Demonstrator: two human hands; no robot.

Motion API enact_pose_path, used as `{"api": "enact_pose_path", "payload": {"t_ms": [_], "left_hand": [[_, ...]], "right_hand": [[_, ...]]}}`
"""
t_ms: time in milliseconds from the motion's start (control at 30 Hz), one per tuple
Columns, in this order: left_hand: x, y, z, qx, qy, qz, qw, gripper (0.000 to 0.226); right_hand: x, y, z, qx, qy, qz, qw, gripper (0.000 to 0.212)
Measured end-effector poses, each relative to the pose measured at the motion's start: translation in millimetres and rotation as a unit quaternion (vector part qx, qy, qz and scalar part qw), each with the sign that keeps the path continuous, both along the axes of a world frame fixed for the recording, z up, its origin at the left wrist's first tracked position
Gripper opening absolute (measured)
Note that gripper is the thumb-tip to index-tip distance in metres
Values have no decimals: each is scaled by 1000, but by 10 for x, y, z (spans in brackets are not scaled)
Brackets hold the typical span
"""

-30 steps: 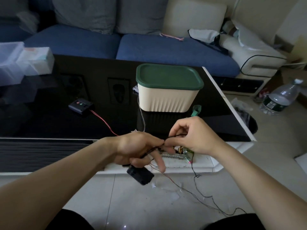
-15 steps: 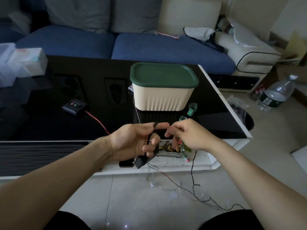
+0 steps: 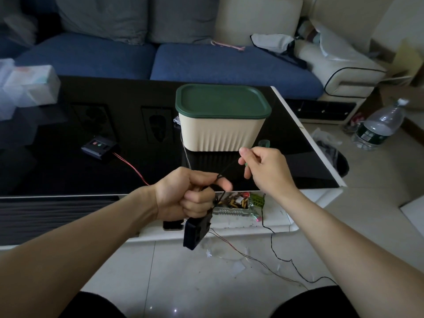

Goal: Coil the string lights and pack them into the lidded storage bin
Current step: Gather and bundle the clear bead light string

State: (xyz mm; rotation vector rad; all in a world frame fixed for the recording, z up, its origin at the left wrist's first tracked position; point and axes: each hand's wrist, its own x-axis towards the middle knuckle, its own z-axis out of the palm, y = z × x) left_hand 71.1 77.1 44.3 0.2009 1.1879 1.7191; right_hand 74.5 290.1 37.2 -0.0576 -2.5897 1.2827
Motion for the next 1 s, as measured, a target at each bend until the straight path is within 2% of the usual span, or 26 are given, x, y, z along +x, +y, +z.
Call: {"api": "enact_pose_path", "payload": {"t_ms": [133,233,367,433,500,600,767,900,1000], "left_hand": [[-16,22,-18,36,-10,82,996,26],[-48,21,-28,45,-1,171,984,29],[-120,-1,4,79,8,252,964,37],[-104,-3,55,98,-2,258,961,34],[-77,16,90,111,-16,239,964,34],[-47,35,80,94,-55,228,968,57],[3,60,-5,-1,-47,170,984,90],[104,119,-122,-45,-55,-7,997,73],[153,137,-155,-67,-13,-75,995,69]], "right_hand": [[-11,45,-17,5,-64,22,998,38],[28,36,15,20,-129,75,989,36],[141,-122,71,102,-224,216,945,30],[214,-232,73,129,-251,260,923,25],[266,-320,67,160,-259,290,907,23],[310,-392,66,188,-263,314,893,21],[316,-447,71,136,-201,277,930,25],[199,-314,62,77,-143,219,962,22],[147,-200,38,13,-141,243,960,16]]}}
